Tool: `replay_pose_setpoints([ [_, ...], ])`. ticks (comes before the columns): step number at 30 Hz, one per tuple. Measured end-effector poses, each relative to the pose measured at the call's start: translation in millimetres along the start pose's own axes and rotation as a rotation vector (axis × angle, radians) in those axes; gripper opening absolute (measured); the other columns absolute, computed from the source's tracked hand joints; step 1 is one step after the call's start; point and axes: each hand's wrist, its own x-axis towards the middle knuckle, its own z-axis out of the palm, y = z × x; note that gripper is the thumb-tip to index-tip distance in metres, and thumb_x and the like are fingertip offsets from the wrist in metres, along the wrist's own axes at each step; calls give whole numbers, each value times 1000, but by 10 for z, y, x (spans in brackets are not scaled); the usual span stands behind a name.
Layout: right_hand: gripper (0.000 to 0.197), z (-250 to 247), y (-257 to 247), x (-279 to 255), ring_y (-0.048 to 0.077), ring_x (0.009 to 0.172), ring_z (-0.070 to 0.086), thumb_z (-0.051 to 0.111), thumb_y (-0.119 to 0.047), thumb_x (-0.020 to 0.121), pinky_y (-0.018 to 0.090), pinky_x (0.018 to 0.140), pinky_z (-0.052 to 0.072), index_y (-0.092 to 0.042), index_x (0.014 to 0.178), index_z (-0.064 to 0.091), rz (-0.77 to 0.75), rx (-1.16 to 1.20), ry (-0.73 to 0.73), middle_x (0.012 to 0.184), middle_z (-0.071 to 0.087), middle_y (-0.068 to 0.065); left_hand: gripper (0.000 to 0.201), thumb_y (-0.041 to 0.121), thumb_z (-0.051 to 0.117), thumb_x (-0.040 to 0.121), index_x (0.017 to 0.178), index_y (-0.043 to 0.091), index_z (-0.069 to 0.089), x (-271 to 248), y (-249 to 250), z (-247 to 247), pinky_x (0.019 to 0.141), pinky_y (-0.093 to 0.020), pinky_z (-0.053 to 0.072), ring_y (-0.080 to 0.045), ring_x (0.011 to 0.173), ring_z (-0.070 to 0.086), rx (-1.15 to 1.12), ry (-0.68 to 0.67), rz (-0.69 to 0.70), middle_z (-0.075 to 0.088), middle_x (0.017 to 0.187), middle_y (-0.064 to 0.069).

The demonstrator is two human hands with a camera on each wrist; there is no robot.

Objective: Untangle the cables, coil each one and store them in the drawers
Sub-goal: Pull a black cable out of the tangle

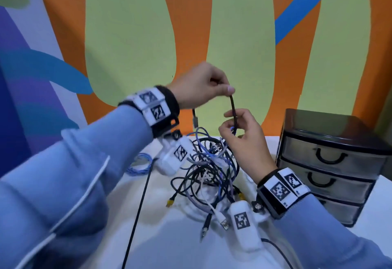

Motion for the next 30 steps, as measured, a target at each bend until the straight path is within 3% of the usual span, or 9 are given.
replay_pose_setpoints([
  [3,44,0,-26,-13,10,83,61,60,-4,94,26,68,50,-33,128,56,-6,-12,-44,104,71,-8,22,36,71,101,94,16,78,251,29,-261,47,-16,26,-1,44,39,47,-14,6,47,45,18],
  [6,47,-29,-25,-7,9,74,52,60,-2,96,20,56,46,-30,133,55,15,22,-60,115,67,-5,25,34,71,102,97,11,80,438,-35,-387,45,-19,23,-4,42,31,7,68,-20,39,52,10],
  [11,43,-52,73,13,-2,111,56,60,-5,95,27,82,49,-33,128,61,21,-42,0,120,63,-4,27,34,66,105,84,19,75,319,-311,-4,57,-31,27,-15,57,36,-251,297,-154,45,65,-1],
  [16,46,-84,110,42,-1,102,57,58,-1,99,12,85,49,-29,135,67,-23,-89,78,115,58,2,23,23,57,106,91,20,75,-34,-415,391,66,-37,44,-21,69,59,-116,257,-342,68,77,-2],
  [18,44,-89,106,45,1,103,60,66,-8,100,15,89,50,-27,139,66,-48,-73,67,114,62,1,30,15,48,105,99,24,76,-186,-368,442,84,-43,56,-25,92,69,-149,247,-277,76,97,-6],
  [21,55,-75,93,33,3,104,64,81,-15,91,15,90,53,-27,142,64,-40,-36,58,111,70,-1,28,19,51,105,109,25,78,-356,-188,458,99,-35,54,-7,108,68,-285,203,-107,76,110,10],
  [25,77,-76,55,-1,5,99,69,90,-11,79,30,89,57,-36,139,50,-25,-24,71,108,72,-2,32,57,72,92,109,30,76,-477,-38,502,79,-36,58,-7,82,67,-94,60,-40,72,90,8],
  [27,81,-82,49,-16,10,94,71,87,1,76,43,85,62,-37,134,46,-22,3,52,108,69,2,33,61,75,88,97,29,77,-531,0,561,60,-34,47,-8,63,58,-25,53,-37,65,71,5],
  [30,78,-62,32,-32,21,92,73,79,9,71,56,77,63,-33,127,45,-24,80,37,107,67,8,49,72,72,83,73,25,71,-597,85,673,55,-30,32,-6,55,50,8,72,-64,56,57,7],
])
